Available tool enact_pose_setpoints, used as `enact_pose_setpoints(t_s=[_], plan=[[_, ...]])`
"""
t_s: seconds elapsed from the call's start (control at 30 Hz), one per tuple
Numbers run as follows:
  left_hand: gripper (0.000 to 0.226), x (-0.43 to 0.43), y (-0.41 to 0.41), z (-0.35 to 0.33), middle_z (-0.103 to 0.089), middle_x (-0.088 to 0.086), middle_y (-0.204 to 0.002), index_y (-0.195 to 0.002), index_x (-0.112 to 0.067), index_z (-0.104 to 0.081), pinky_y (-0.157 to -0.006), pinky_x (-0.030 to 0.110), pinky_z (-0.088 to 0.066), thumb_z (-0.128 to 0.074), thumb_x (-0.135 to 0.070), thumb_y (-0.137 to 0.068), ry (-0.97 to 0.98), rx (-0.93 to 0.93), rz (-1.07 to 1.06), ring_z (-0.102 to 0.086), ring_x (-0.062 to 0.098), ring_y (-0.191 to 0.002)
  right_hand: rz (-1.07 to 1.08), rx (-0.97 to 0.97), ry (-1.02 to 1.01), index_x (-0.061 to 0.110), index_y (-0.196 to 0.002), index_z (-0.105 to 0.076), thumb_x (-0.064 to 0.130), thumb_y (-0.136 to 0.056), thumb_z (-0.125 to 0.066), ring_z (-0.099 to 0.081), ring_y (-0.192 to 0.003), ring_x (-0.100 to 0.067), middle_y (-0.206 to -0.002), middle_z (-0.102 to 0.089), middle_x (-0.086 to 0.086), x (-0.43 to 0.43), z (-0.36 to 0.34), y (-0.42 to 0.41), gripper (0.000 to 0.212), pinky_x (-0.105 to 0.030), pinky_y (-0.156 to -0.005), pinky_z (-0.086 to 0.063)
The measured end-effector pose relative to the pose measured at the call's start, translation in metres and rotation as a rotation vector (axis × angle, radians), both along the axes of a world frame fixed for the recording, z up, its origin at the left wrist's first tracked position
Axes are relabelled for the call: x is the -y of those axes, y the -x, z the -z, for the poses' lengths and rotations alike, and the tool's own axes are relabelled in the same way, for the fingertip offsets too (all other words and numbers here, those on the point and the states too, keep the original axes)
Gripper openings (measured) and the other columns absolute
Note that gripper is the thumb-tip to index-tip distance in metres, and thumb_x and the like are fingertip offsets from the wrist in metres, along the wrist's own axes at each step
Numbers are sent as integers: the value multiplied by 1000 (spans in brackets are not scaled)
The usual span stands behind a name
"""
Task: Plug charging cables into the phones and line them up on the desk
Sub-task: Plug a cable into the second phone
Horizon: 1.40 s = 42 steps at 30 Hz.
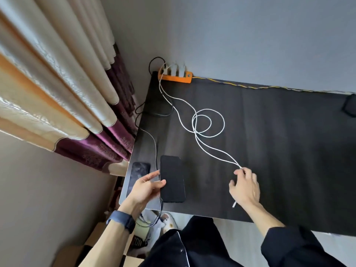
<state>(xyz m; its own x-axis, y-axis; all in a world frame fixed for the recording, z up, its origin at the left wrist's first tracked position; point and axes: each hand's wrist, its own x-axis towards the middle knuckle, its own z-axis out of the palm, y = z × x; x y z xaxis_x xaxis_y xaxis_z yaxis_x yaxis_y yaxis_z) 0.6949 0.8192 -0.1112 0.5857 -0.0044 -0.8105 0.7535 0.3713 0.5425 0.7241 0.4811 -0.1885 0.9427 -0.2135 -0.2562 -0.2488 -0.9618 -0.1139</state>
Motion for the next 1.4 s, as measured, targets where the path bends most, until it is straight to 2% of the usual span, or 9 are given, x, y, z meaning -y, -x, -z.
enact_pose_setpoints(t_s=[0.17,0.3,0.5,0.83,0.93,1.03,1.13,1.2,1.4], plan=[[37,3,5,-6,-67,19,-99,-120,-10,-63,-65,23,-60,-63,9,-87,-4,-14,-19,-57,29,-95,-137,-53,95,17,-138,-49,33,-88,-67,-53,-118,-28,-137,-54,-5,-19,14,-29,55,-40,-94,-47],[33,-1,10,-8,-77,9,-91,-113,-14,-65,-60,20,-57,-61,9,-89,-15,-10,-33,-73,16,-75,-113,-204,174,18,-121,-55,30,-91,-60,-50,-117,-24,-122,-66,-1,-13,19,-46,33,-37,-90,-44],[35,-4,15,-5,-78,7,-89,-114,-15,-64,-59,22,-57,-61,9,-89,12,-19,-85,-75,15,-70,-81,-131,139,19,-134,-45,31,-90,-63,-50,-119,-28,-131,-51,-6,1,15,-39,50,-41,-88,-48],[48,3,23,4,-77,7,-95,-131,-15,-57,-71,26,-55,-64,5,-88,13,0,-58,-73,17,-78,-33,-270,136,8,-119,-45,17,-90,-53,-56,-116,-35,-125,-61,-14,9,-2,-36,32,-44,-86,-49],[43,5,24,4,-78,10,-93,-128,-12,-59,-61,23,-58,-60,8,-89,51,-6,-68,-76,19,-76,77,-148,-84,16,-108,-38,17,-98,-45,-66,-86,-38,-101,-69,-16,8,-24,-34,12,-38,-67,-47],[42,8,22,3,-78,9,-95,-127,-12,-59,-63,22,-59,-59,7,-90,70,4,-54,-76,19,-78,490,-100,-741,20,-107,-53,18,-101,-52,-64,-62,-21,-97,-72,-15,-1,-60,-41,6,-29,-58,-51],[41,9,17,2,-78,8,-100,-125,-15,-61,-72,24,-59,-61,5,-89,59,33,-31,-75,19,-84,682,-242,-1389,14,-113,-66,7,-95,-61,-68,-84,-21,-107,-71,-9,-8,-91,-39,20,-31,-75,-54],[45,8,15,2,-75,10,-111,-130,-14,-61,-90,30,-57,-62,3,-89,79,64,-11,-73,22,-96,553,-274,-1519,14,-121,-64,-2,-92,-62,-69,-106,-23,-118,-68,-1,-13,-90,-36,34,-34,-88,-53],[35,-1,16,-12,-78,6,-93,-115,-11,-68,-64,21,-58,-51,10,-93,141,131,-55,-76,15,-76,229,-206,-780,17,-131,-60,15,-88,-73,-65,-116,-27,-134,-64,0,-36,-26,-13,45,-38,-102,-50]])
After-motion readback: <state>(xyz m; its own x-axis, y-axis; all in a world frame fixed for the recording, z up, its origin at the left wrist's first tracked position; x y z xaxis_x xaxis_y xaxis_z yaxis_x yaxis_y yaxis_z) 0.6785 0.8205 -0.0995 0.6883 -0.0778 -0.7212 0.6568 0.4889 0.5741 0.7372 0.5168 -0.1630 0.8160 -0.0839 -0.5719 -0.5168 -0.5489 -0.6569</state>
